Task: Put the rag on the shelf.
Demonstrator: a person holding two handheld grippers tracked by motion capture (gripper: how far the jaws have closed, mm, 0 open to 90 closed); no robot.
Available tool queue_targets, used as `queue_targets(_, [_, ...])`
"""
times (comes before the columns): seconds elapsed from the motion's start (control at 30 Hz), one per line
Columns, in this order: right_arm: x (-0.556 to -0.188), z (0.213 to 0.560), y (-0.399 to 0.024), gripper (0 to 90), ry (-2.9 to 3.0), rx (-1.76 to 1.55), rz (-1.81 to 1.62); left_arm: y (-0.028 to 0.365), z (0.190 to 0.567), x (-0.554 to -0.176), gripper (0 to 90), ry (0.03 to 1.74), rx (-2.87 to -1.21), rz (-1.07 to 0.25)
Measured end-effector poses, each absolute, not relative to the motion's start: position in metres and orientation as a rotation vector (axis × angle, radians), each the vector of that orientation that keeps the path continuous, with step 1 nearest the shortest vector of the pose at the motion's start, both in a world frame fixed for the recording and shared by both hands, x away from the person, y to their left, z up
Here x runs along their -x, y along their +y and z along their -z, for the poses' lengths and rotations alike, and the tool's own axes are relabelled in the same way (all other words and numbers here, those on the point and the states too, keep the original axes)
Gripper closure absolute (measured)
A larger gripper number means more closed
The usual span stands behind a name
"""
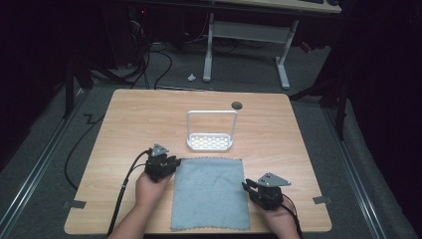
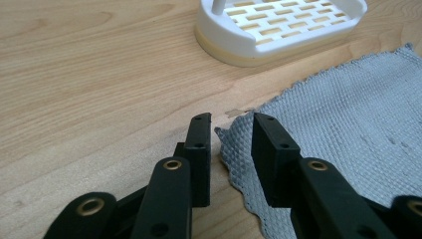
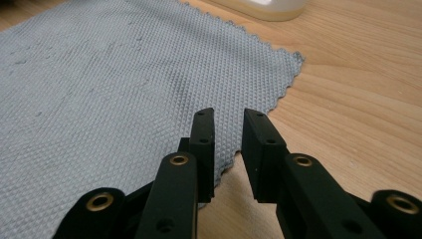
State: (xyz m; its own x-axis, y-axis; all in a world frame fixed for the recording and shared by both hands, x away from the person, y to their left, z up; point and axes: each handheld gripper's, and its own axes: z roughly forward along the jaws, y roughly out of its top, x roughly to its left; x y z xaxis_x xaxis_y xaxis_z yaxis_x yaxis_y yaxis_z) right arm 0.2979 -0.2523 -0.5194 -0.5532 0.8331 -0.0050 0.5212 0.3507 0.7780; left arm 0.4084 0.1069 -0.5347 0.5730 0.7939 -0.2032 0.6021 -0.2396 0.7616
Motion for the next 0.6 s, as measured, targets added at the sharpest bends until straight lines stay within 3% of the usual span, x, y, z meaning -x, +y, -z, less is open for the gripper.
queue_targets(0.17, [-0.313,0.519,-0.249,69.7,2.180,-1.224,-1.079,0.103,0.535,-0.408,78.9,1.111,-1.978,-0.301])
queue_targets(0.37, [-0.367,0.518,-0.249,68.1,2.106,-1.386,-1.058,0.102,0.535,-0.409,88.1,1.115,-1.983,-0.298])
queue_targets(0.6, [-0.394,0.526,-0.241,66.0,2.130,-1.416,-0.979,0.103,0.536,-0.409,88.8,1.107,-1.984,-0.285])
